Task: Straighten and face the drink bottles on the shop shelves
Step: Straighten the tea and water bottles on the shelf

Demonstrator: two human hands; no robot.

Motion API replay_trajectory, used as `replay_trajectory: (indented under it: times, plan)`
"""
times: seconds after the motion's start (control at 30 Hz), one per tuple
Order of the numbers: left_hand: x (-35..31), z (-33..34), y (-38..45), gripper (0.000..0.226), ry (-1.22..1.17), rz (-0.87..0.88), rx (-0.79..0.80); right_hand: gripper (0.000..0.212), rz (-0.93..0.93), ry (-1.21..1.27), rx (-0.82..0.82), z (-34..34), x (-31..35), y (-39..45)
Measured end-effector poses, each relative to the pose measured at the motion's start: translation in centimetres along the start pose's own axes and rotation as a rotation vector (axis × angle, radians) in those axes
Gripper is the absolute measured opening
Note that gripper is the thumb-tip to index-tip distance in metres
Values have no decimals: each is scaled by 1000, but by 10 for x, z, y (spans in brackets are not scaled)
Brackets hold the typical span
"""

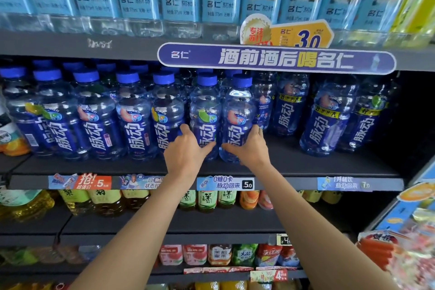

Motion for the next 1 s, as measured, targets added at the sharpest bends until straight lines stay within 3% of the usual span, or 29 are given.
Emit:
replay_trajectory:
  times: [0.1,0.17,0.2,0.27,0.33,0.43,0.53,0.63,0.77,0.83,0.93,1.0]
  plan:
    - [3,3,-7,63,-148,10,-56,73,11,77,126,-2,-4,5]
    - [2,-2,-10,52,-247,54,-109,57,56,338,270,-13,-11,8]
    - [-1,-5,-10,48,-288,72,-139,51,76,475,251,-24,-17,12]
    - [-11,-13,-10,44,-340,133,-225,42,96,615,26,-54,-32,32]
    - [-25,-17,-12,43,-402,246,-278,48,70,388,-204,-73,-38,51]
    - [-51,-2,-22,50,-392,302,-276,75,46,7,-160,-60,-28,77]
    - [-66,13,-25,62,-275,213,-267,89,79,-74,-106,-43,-19,87]
    - [-72,20,-24,70,-163,142,-293,87,103,-60,-172,-39,-20,94]
    - [-70,25,-24,73,-212,143,-268,76,5,35,-213,-47,-34,95]
    - [-68,26,-23,74,-209,150,-254,79,-64,121,-113,-53,-46,96]
    - [-69,27,-25,74,-214,139,-265,78,-43,375,175,-62,-63,96]
    - [-71,30,-28,73,-228,118,-270,64,-35,381,120,-72,-70,93]
Point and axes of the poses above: each hand's wrist, its own y-axis towards the middle knuckle, its own z-axis out of the palm, x = y × z, the point moved 5 cm from there along y, towards the middle knuckle, and after that the axes turned 2 degrees about -y, right-handed, at the moved point
